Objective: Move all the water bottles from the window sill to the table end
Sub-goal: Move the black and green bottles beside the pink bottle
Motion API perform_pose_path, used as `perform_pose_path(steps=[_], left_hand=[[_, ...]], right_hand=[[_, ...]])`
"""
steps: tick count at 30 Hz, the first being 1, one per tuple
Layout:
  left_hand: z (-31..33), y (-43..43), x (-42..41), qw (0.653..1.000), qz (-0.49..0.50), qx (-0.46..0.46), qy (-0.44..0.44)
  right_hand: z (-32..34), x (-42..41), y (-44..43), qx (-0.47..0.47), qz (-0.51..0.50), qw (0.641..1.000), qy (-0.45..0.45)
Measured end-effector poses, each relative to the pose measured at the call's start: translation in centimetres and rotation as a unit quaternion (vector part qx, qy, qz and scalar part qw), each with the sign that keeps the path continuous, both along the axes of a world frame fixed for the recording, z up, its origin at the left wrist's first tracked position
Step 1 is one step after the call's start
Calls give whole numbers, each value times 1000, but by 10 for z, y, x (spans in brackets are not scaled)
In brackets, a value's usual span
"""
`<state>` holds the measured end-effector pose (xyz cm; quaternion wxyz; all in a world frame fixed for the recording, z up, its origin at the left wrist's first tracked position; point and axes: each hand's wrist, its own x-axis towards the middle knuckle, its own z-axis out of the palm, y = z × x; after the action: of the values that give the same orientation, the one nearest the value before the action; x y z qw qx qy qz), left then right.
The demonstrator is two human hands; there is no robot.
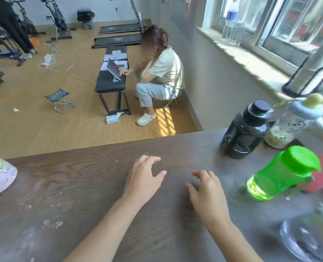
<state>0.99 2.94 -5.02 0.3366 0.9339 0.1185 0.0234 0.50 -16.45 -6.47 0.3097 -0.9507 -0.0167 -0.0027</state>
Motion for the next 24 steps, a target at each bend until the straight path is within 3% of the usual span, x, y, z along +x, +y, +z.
perform_pose_path(steps=[6, 13, 19, 24], left_hand=[[9, -105, 50, 997, -80, -11, 13], [9, -185, 99, 994, -94, -26, 38], [5, -214, 119, 995, -38, -80, -37], [2, -216, 128, 989, -21, -112, -98]], right_hand=[[-11, -9, -78, 41, -175, 984, -6], [-19, -20, -103, 89, -333, 939, 12], [-16, -5, -106, 167, -394, 903, -29], [-17, 12, -106, 184, -386, 903, -49]])
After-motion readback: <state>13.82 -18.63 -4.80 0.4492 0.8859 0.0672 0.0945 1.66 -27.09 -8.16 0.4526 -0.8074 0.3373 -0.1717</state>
